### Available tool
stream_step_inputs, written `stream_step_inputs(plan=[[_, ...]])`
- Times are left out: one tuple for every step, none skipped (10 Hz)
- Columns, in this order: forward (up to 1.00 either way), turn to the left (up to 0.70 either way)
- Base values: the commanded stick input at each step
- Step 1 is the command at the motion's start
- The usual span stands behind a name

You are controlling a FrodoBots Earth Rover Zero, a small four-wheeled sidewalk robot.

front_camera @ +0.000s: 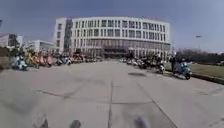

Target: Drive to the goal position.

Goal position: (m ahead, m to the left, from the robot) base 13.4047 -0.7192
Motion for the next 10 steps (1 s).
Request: stream_step_inputs(plan=[[1.0,0.0],[1.0,0.0],[1.0,0.0],[1.0,0.0],[1.0,0.0],[1.0,0.0],[1.0,0.09],[1.0,0.25],[1.0,0.35],[1.0,0.11]])
